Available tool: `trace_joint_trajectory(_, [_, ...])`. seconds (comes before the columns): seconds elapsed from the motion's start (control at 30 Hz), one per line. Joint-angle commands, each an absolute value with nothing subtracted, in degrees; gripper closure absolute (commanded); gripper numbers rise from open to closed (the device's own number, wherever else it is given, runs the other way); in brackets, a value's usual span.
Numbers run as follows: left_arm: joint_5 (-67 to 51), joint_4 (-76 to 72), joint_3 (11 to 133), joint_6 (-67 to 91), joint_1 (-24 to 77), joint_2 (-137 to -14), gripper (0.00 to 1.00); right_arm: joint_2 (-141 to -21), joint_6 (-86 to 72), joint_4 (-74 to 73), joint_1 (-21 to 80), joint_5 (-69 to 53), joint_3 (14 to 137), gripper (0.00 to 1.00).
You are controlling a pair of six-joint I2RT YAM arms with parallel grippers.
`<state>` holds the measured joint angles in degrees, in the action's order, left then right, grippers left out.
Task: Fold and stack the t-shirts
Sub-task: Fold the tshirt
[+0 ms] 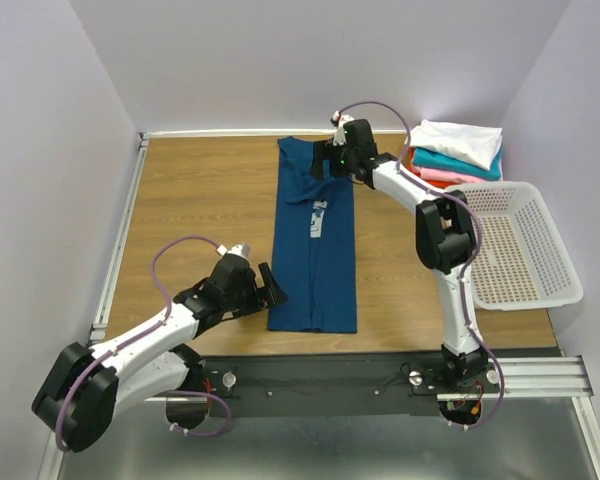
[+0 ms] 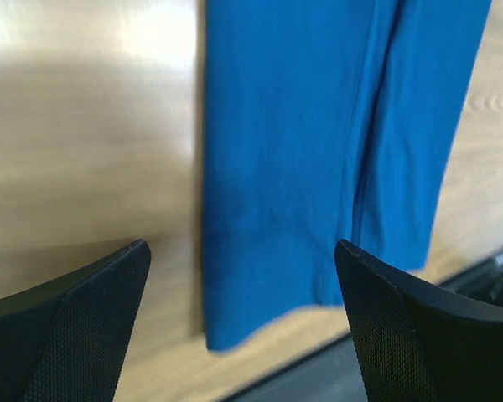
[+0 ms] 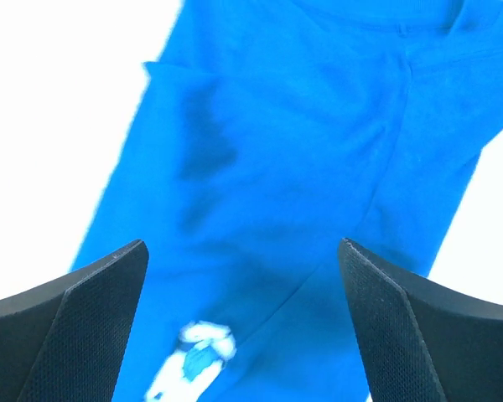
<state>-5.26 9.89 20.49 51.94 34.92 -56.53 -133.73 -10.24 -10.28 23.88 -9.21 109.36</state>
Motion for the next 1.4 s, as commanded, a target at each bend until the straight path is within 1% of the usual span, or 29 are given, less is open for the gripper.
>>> trace_joint_trajectory(0.0, [-7.2,17.66,17.5,60.28,38.05,-52.39,0.07,-125.17,-13.27,-10.99,23.64,-12.39,104.25,0.0])
trace_joint_trajectory(0.03, [-7.56,18.28,17.06,60.99,39.01,-50.99,0.1,-124.29,-13.79,-10.99,23.73,-12.22,103.11,0.0])
trace_joint_trajectory(0.07, [-7.73,18.54,16.44,62.04,39.72,-50.37,0.18,-123.23,-14.06,-10.99,23.64,-12.13,101.96,0.0])
trace_joint_trajectory(0.13, [-7.74,18.72,15.91,63.97,40.6,-49.31,0.26,-120.25,-15.11,-10.99,23.64,-11.78,98.55,0.0])
trace_joint_trajectory(0.17, [-7.73,18.81,15.65,64.42,41.65,-49.22,0.33,-119.19,-15.73,-11.07,23.56,-11.86,97.13,0.0])
trace_joint_trajectory(0.23, [-7.56,18.81,15.73,64.95,42.27,-50.0,0.39,-116.12,-16.78,-10.99,23.64,-11.69,93.45,0.0])
trace_joint_trajectory(0.27, [-7.56,18.72,15.99,64.95,42.62,-50.36,0.48,-114.97,-17.05,-10.99,23.64,-11.78,92.12,0.0])
trace_joint_trajectory(0.3, [-7.38,18.72,16.26,64.78,42.8,-50.97,0.49,-114.0,-17.49,-10.9,23.64,-11.86,90.89,0.0])
trace_joint_trajectory(0.33, [-7.03,18.72,16.87,64.51,42.89,-52.11,0.57,-111.73,-18.01,-10.99,23.64,-11.17,88.18,0.0])
trace_joint_trajectory(0.43, [-5.98,18.46,17.92,64.07,43.33,-54.4,0.67,-107.25,-19.77,-10.72,23.64,-9.76,82.56,0.0])
trace_joint_trajectory(0.47, [-5.8,18.37,18.28,64.07,43.33,-54.84,0.68,-105.75,-20.21,-10.72,23.64,-9.58,82.53,0.0])
trace_joint_trajectory(0.5, [-5.37,18.28,18.54,63.81,43.33,-55.37,0.7,-104.51,-20.39,-10.46,23.64,-9.58,79.14,0.0])
trace_joint_trajectory(0.53, [-4.75,18.11,18.98,63.72,43.42,-56.07,0.8,-101.63,-20.83,-10.37,24.08,-8.8,77.54,0.0])
trace_joint_trajectory(0.6, [-4.31,18.1,19.25,63.55,43.5,-56.69,0.84,-98.37,-21.97,-10.28,24.52,-7.83,71.65,0.0])
trace_joint_trajectory(0.67, [-4.13,17.93,19.42,63.54,43.59,-56.78,1.0,-93.98,-24.68,-10.2,25.66,-5.46,66.21,0.0])
trace_joint_trajectory(0.7, [-4.22,17.84,19.42,63.02,43.51,-56.69,1.0,-88.91,-26.0,-10.2,26.27,-4.23,60.18,0.0])
trace_joint_trajectory(0.83, [-4.57,17.75,18.55,63.28,43.77,-54.42,1.0,-76.84,-31.28,-12.38,31.02,1.56,47.68,0.0])
trace_joint_trajectory(0.9, [-4.74,17.84,17.67,63.46,43.94,-53.09,1.0,-73.49,-33.56,-16.75,35.14,1.84,45.1,0.0])
trace_joint_trajectory(1.0, [-5.27,17.75,16.61,63.9,44.38,-50.2,1.0,-69.01,-39.62,-21.79,42.7,6.41,40.88,0.0])
trace_joint_trajectory(1.13, [-5.45,16.0,14.68,64.86,45.52,-48.17,1.0,-69.87,-45.51,-22.67,53.31,3.78,35.17,0.03])
trace_joint_trajectory(1.3, [-5.54,15.21,14.85,64.42,46.84,-49.66,1.0,-73.12,-50.18,-26.1,60.2,7.2,37.0,0.09])
trace_joint_trajectory(1.37, [-5.19,15.2,15.29,64.42,47.55,-50.8,1.0,-73.83,-51.06,-27.33,62.04,9.48,38.05,0.1])
